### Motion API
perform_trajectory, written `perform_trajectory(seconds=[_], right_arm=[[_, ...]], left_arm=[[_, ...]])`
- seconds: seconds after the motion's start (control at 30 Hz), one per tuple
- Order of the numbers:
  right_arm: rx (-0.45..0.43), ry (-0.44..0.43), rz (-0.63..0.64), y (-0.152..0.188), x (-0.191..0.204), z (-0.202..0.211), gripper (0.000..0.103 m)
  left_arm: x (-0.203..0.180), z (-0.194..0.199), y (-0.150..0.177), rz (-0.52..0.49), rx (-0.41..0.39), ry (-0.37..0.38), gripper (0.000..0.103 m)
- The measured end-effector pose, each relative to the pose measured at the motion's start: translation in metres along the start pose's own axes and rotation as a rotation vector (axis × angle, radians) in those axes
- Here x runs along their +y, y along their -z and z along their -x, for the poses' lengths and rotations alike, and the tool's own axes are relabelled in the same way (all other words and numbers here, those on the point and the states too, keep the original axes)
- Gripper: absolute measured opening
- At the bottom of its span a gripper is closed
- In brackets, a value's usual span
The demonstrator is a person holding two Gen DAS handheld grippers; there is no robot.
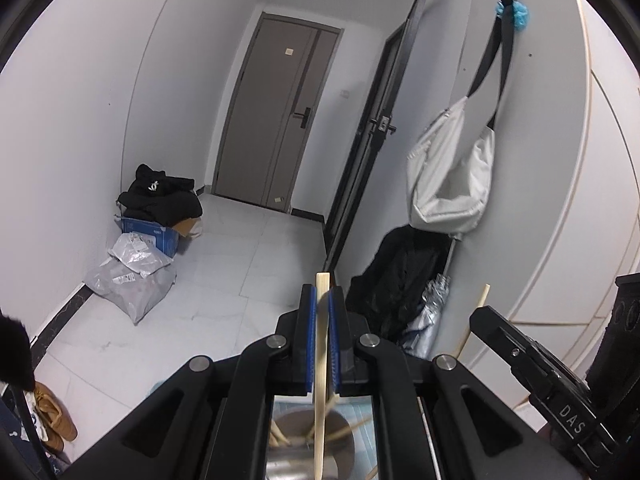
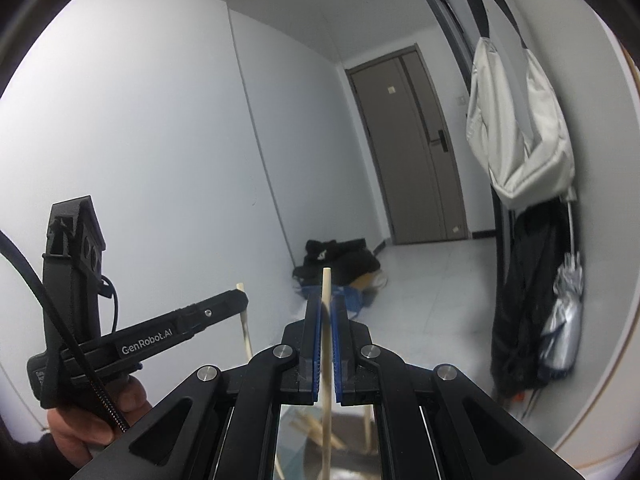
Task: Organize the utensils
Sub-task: 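Lower both chopsticks into the holder compartment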
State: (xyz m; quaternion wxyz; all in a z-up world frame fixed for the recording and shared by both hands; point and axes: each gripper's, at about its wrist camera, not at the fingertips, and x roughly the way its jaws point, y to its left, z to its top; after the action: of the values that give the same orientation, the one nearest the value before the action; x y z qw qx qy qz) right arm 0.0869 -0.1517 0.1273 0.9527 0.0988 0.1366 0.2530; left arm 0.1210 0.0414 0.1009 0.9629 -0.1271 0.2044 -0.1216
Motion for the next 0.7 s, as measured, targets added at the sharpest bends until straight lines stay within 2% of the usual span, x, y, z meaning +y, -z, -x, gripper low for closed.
perform_trajectory(seconds=[0.23, 0.4, 0.6, 0.7], right_arm=[[-0.014, 0.018, 0.051, 0.002, -0.011, -0.036, 0.004], [-0.038, 0.013, 0.096, 0.021, -0.015, -0.056, 0.004], [-0.032, -0.011, 0.097, 0.046, -0.021, -0.074, 0.004], [-0.03, -0.029, 0.116, 0.054, -0.021, -0.08, 0.004]], left_arm=[[0.016, -0.027, 0.005, 0.027, -0.034, 0.008, 0.003], [0.02, -0.042, 0.014, 0.03, -0.072, -0.003, 0.003], [0.022, -0.055, 0.028, -0.009, -0.071, -0.001, 0.003], [0.022, -0.058, 0.034, -0.032, -0.061, 0.024, 0.003]])
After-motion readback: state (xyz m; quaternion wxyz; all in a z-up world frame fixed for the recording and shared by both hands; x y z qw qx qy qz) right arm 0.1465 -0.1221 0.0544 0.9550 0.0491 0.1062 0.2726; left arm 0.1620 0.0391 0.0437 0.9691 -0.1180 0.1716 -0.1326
